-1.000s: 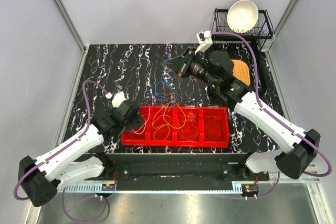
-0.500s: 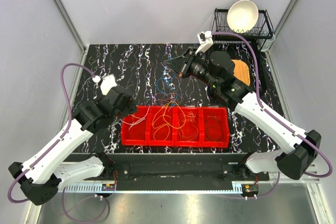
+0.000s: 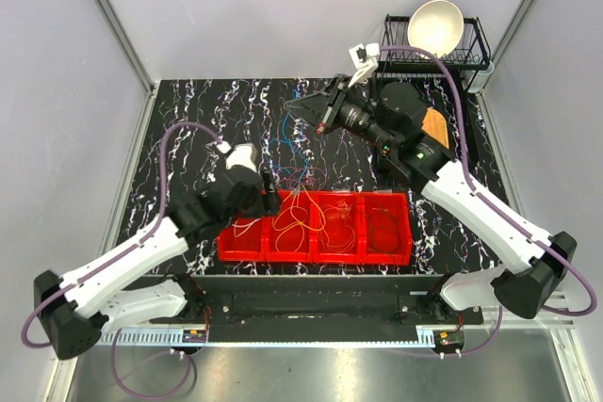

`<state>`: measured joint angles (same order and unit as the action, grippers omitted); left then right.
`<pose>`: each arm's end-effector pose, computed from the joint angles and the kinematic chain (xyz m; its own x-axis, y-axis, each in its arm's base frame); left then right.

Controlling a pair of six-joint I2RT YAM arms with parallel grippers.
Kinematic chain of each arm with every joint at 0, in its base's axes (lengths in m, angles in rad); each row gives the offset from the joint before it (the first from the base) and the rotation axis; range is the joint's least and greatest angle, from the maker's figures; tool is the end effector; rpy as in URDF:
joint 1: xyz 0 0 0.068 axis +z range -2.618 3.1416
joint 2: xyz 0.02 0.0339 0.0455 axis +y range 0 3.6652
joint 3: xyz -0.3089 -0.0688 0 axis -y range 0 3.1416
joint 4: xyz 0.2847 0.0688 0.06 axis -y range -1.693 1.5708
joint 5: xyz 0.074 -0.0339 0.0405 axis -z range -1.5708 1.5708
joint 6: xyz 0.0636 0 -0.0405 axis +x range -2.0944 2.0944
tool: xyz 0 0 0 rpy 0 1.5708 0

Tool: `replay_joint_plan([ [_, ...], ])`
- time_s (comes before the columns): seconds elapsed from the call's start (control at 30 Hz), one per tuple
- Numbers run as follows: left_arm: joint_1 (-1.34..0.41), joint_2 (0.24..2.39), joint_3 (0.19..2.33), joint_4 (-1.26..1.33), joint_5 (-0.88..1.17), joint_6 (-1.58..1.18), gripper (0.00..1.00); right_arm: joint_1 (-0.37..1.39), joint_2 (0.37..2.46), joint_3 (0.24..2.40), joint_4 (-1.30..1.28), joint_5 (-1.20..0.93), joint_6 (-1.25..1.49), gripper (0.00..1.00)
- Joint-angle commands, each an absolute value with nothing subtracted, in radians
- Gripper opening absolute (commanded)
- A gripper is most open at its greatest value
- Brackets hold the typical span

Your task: Untangle the cables

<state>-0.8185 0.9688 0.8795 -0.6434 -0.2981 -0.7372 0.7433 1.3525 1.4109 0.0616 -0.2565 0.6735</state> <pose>0.1737 -0.1582 0.3123 -0.7073 -0.1847 -0.6824 0.0990 0.9299 -0.3543 0.2603 0.2612 0.5078 -0.4551 0.4012 -0.7950 -0.7116 0.3729 0.5955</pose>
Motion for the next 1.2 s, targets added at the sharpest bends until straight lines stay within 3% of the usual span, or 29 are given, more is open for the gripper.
replay_joint_plan([
  [0.0, -0.879, 1.054, 0.884, -0.376, -0.248, -0.68, 0.68, 0.752, 1.259, 1.488, 0.051, -0.256, 0.63, 0.0],
  [0.4, -0.916, 1.384, 0.95, -0.341, -0.337, -0.736, 0.58, 0.753, 1.215, 1.479, 0.006, -0.242, 0.629, 0.0],
  [0.5, -0.917, 1.411, 0.953, -0.345, -0.348, -0.742, 0.41, 0.753, 1.207, 1.492, -0.028, -0.239, 0.62, 0.0],
  [0.53, -0.92, 1.411, 0.954, -0.353, -0.35, -0.742, 0.25, 0.752, 1.203, 1.494, -0.035, -0.238, 0.618, 0.0],
  [0.63, -0.92, 1.396, 0.969, -0.421, -0.397, -0.756, 0.02, 0.753, 1.195, 1.509, -0.058, -0.226, 0.601, 0.0],
  [0.83, -0.92, 1.364, 0.992, -0.532, -0.471, -0.747, 0.0, 0.753, 1.172, 1.552, -0.106, -0.187, 0.558, 0.0],
  [0.93, -0.923, 1.342, 0.996, -0.551, -0.469, -0.744, 0.15, 0.753, 1.16, 1.551, -0.112, -0.169, 0.549, 0.0],
  [0.97, -0.923, 1.338, 0.999, -0.552, -0.456, -0.741, 0.24, 0.753, 1.157, 1.543, -0.113, -0.16, 0.548, 0.0],
  [1.0, -0.925, 1.322, 0.999, -0.552, -0.45, -0.739, 0.45, 0.752, 1.157, 1.54, -0.117, -0.155, 0.545, 0.0],
  [1.03, -0.928, 1.312, 1.0, -0.554, -0.442, -0.738, 0.52, 0.752, 1.152, 1.536, -0.12, -0.152, 0.545, 0.0],
  [1.17, -0.945, 1.256, 1.028, -0.581, -0.425, -0.744, 0.69, 0.752, 1.146, 1.52, -0.126, -0.138, 0.543, 0.0],
])
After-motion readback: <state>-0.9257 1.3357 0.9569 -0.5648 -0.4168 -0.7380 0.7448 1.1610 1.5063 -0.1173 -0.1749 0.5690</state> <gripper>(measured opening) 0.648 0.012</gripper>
